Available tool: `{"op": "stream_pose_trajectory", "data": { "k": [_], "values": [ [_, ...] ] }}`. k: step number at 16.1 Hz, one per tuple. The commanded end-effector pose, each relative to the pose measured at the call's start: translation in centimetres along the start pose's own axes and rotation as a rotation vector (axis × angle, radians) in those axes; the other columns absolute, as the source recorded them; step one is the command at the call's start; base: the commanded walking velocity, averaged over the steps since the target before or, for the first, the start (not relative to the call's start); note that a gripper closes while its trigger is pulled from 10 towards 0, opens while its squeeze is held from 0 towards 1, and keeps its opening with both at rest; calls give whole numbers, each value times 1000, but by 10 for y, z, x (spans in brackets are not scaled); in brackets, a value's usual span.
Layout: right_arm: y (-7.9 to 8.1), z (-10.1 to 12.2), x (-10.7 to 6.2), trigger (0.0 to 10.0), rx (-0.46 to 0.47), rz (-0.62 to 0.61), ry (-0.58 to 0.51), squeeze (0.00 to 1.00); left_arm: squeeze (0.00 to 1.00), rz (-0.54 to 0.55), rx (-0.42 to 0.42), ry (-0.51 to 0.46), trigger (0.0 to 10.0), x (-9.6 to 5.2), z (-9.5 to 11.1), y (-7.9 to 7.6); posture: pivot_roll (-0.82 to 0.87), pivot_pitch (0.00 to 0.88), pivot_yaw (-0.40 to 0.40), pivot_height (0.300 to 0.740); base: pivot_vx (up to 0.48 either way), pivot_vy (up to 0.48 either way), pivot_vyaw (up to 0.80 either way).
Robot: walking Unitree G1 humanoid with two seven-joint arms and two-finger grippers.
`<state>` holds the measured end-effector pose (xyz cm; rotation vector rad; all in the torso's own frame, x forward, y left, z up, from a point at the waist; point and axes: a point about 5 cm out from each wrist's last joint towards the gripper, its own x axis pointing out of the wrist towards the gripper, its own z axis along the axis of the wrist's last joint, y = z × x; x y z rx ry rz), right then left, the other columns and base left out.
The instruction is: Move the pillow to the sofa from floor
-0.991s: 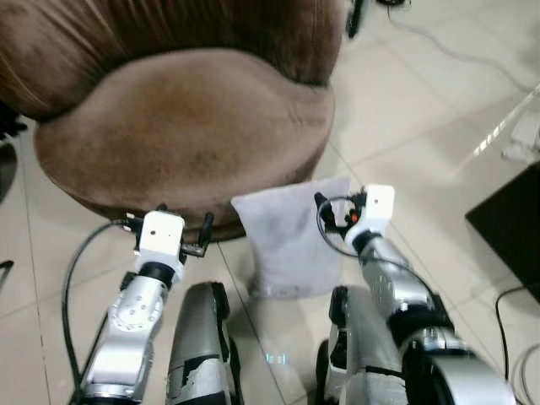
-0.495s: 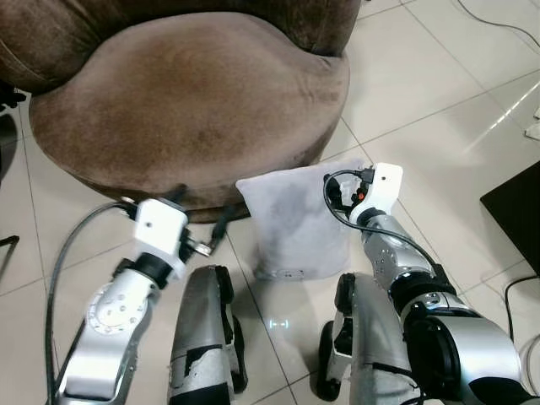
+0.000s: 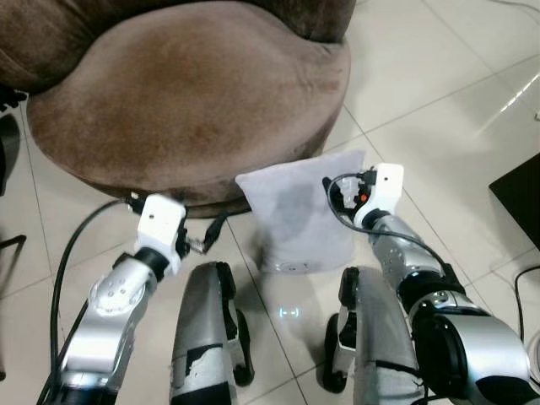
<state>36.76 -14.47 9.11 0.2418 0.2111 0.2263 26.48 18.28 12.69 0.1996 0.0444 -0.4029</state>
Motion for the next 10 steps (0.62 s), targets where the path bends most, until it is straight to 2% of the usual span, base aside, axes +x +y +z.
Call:
{"op": "stream_pose_trajectory", "data": {
  "k": [1, 2, 5, 7, 9, 10],
  "values": [
    [2, -14, -2, 10000, 1, -3, 75, 1000, 0, -7, 10, -2, 10000, -15, 7, 7, 203, 408, 83, 563, 0, 0, 0],
    [2, -15, -1, 10000, 10, -16, 95, 1000, 0, -10, 44, -15, 10000, -28, 17, 12, 249, 434, 76, 563, 0, 0, 0],
    [4, -13, 1, 10000, 48, -10, 95, 1000, 0, 9, 78, -14, 10000, -46, 28, 16, 330, 434, 70, 563, 0, 0, 0],
    [4, -10, 2, 10000, 37, -18, 89, 1000, 0, 6, 86, -24, 10000, -62, 38, 14, 362, 444, 65, 563, 0, 0, 0],
    [-1, 1, 4, 10000, 73, -60, 43, 1000, 0, 11, 87, -12, 10000, -68, 42, 14, 369, 455, 60, 563, 0, 0, 0],
    [-7, 16, 5, 10000, 86, -102, -24, 1000, 0, 33, 109, 16, 10000, -68, 36, 15, 335, 446, 50, 563, 0, 0, 0]
  ]
}}
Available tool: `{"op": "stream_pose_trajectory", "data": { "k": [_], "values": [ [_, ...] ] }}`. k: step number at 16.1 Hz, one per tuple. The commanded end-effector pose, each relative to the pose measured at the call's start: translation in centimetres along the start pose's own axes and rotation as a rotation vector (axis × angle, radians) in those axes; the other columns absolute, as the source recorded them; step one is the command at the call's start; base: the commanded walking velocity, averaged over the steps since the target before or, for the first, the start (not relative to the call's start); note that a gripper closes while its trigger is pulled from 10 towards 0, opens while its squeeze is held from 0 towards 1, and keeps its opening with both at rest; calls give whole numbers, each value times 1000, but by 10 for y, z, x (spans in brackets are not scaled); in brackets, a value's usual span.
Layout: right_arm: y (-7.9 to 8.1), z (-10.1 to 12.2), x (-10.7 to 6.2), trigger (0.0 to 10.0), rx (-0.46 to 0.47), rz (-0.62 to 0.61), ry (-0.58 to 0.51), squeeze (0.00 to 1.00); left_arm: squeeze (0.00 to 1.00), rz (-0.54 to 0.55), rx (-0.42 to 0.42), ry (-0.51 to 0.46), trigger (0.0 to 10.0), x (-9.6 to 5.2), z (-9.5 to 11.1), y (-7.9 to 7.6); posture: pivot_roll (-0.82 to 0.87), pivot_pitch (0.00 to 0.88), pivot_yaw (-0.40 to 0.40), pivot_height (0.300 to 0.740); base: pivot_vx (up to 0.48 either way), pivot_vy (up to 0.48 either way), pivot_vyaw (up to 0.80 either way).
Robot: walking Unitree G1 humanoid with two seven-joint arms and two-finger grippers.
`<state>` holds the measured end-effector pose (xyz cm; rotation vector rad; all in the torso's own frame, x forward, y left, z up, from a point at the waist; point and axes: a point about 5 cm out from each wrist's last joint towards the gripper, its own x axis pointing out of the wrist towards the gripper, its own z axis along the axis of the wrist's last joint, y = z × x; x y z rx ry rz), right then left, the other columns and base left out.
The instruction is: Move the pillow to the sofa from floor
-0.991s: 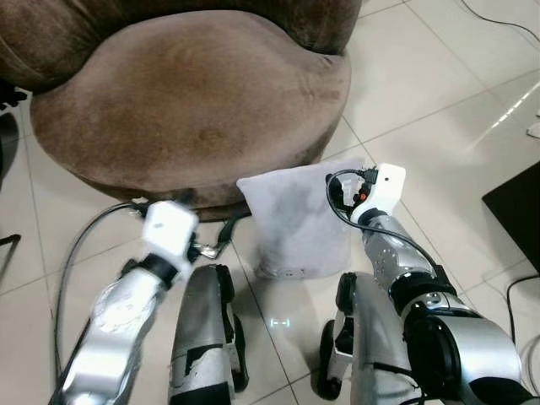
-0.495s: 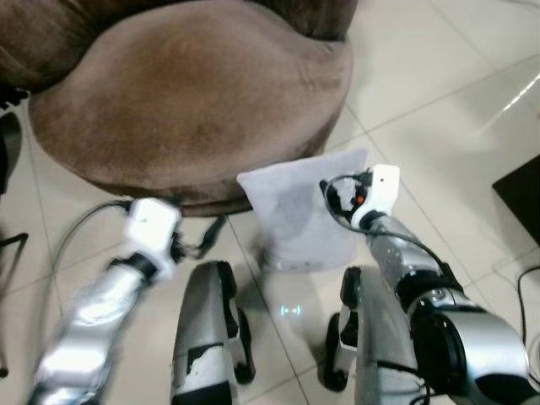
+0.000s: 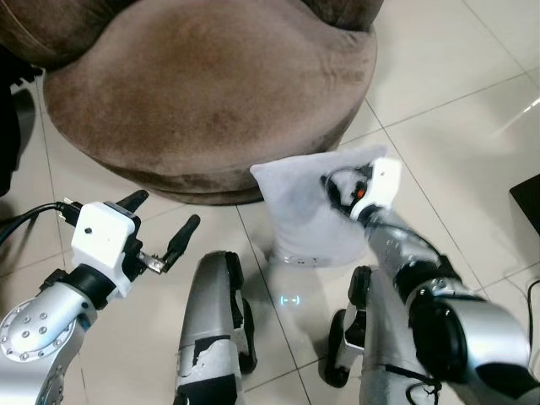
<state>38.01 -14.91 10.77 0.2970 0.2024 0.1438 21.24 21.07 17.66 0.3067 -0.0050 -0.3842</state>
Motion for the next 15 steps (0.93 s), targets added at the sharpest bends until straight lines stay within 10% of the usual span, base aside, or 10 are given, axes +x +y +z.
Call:
{"op": "stream_pose_trajectory", "data": {
  "k": [1, 6, 7, 15],
  "values": [
    [-8, 4, -2, 10000, 31, -49, -42, 1000, 0, 24, 16, 73, 10000, -5, -17, 0, 254, 409, 23, 563, 0, 0, 0],
    [-16, 24, -4, 10000, -170, 37, -82, 973, 0, 139, -66, 25, 10000, 34, -37, 0, 65, 318, -17, 563, 0, 0, 0],
    [-13, 27, -2, 10000, -192, 43, -94, 0, 0, 153, -83, 30, 10000, 38, -41, 3, 53, 318, -14, 563, 0, 0, 0],
    [-10, 32, 0, 10000, -200, 39, -100, 0, 0, 139, 5, -72, 10000, 38, -12, 27, 119, 478, 19, 563, 0, 0, 0]
  ]
}}
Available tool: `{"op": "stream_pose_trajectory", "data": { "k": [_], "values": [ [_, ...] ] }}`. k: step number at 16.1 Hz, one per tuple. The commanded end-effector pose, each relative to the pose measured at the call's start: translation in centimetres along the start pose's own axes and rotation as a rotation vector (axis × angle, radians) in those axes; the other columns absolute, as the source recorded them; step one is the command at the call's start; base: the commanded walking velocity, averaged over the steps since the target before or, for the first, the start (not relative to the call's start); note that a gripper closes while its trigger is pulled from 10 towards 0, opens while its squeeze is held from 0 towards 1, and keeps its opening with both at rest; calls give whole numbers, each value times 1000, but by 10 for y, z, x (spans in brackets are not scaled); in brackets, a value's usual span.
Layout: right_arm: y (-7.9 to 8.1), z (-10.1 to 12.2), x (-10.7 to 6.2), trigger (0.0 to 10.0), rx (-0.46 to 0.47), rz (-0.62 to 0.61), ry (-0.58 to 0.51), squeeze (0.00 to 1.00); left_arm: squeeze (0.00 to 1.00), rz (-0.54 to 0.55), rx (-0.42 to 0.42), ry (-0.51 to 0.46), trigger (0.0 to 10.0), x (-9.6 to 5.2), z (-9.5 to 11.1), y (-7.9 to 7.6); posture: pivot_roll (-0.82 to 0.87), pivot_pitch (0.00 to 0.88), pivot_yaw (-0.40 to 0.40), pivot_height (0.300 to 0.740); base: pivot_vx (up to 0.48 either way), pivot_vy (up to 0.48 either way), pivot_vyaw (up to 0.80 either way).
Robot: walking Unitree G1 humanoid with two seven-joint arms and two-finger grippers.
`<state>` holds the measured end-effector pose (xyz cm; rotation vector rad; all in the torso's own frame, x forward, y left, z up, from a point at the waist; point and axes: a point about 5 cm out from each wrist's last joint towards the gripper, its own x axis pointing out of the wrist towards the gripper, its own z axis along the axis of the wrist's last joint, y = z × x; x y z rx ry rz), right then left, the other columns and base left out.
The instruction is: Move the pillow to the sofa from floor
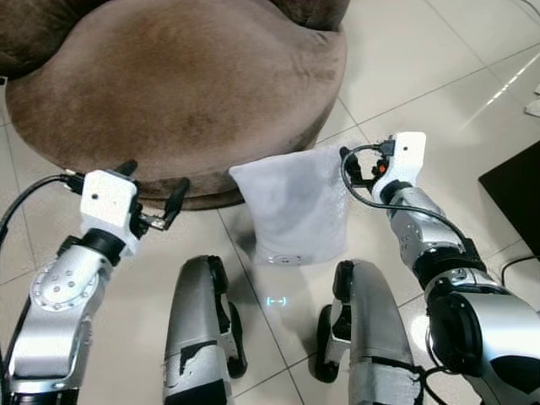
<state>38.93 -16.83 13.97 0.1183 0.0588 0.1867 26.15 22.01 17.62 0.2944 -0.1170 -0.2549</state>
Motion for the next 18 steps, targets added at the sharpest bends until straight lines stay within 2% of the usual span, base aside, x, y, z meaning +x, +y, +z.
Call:
{"op": "stream_pose_trajectory", "data": {
  "k": [1, 3, 7, 10, 11, 16, 18],
  "values": [
    [0, -4, 0, 10000, 3, -11, 22, 0, 0, -12, -2, 26, 10000, -5, -7, -1, 120, 492, 20, 563, 0, 0, 0],
    [1, -12, -2, 10000, 23, -32, 44, 0, 0, -48, -1, 57, 10000, -6, -17, -8, 123, 513, 24, 563, 0, 0, 0],
    [-2, -17, -5, 10000, 14, -51, 46, 0, 0, -66, -21, 20, 10000, -14, -3, -12, 122, 554, 35, 563, 0, 0, 0],
    [-2, -23, -8, 10000, 9, -51, 60, 0, 0, -80, -45, 36, 10000, -13, -10, -20, 111, 568, 37, 563, 0, 0, 0],
    [-2, -27, -10, 10000, -9, -44, 76, 0, 0, -97, -36, 48, 10000, -16, -11, -24, 92, 596, 36, 563, 0, 0, 0],
    [-6, -31, -13, 10000, -4, -42, 87, 0, 0, -94, -44, 50, 10000, -23, -7, -27, 101, 582, 29, 563, 0, 0, 0],
    [-7, -34, -13, 10000, 75, -52, 109, 0, 0, -73, -40, 37, 10000, -28, 2, -23, 154, 557, 33, 563, 0, 0, 0]
  ]
}}
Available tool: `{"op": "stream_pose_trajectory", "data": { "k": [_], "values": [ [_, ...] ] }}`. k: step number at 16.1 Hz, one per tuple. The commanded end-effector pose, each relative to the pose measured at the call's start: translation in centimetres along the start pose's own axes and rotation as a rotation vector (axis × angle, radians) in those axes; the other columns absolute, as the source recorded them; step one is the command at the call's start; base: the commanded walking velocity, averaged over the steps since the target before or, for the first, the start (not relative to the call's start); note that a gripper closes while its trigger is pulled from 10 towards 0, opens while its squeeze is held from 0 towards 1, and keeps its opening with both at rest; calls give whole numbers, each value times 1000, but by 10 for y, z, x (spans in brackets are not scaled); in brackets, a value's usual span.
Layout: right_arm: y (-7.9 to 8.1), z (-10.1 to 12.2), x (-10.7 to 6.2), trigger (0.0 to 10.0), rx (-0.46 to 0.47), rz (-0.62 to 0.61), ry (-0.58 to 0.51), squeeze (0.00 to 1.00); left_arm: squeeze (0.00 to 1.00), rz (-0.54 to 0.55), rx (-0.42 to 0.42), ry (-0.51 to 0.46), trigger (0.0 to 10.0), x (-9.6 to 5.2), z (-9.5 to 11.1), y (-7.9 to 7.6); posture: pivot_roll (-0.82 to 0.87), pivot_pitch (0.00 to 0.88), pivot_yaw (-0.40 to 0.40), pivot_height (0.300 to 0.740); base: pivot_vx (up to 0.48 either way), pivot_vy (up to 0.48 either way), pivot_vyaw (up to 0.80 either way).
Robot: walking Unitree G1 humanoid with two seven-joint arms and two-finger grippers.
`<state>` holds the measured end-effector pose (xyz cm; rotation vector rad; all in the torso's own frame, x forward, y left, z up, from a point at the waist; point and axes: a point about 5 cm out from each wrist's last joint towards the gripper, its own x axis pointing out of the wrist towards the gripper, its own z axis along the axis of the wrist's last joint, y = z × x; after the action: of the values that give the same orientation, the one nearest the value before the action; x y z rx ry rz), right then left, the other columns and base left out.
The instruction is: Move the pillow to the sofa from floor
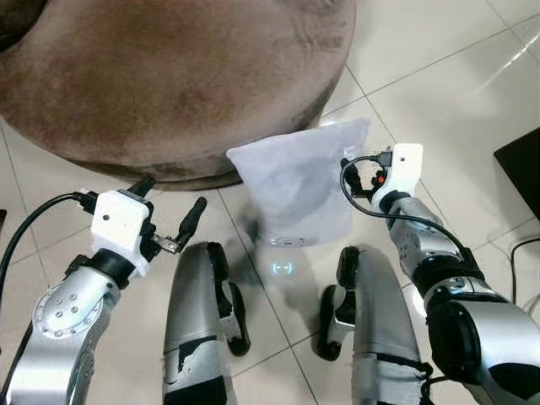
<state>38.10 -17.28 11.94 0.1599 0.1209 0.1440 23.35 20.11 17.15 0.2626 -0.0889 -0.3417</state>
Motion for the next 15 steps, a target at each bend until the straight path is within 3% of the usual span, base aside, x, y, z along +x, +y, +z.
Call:
{"op": "stream_pose_trajectory", "data": {
  "k": [1, 2, 6, 10, 15],
  "values": [
    [-2, -15, -4, 10000, 80, -2, 54, 0, 0, 19, 2, 22, 10000, -10, 1, 4, 154, 557, 33, 563, 0, 0, 0],
    [-1, -13, -3, 10000, 166, 5, 34, 1000, 0, -16, -11, 19, 10000, -15, 6, -1, 205, 553, 42, 563, 0, 0, 0],
    [8, -9, 2, 10000, 304, -8, 21, 1000, 0, -49, -5, 22, 10000, -26, 16, -5, 305, 551, 51, 563, 0, 0, 0],
    [21, -17, 3, 10000, 293, 24, 50, 1000, 0, -56, 2, 38, 10000, -38, 25, -10, 379, 533, 49, 563, 0, 0, 0],
    [16, -18, 3, 10000, 270, -74, 64, 1000, 0, -58, 3, 67, 10000, -49, 30, -9, 447, 529, 58, 563, 0, 0, 0]
  ]
}}
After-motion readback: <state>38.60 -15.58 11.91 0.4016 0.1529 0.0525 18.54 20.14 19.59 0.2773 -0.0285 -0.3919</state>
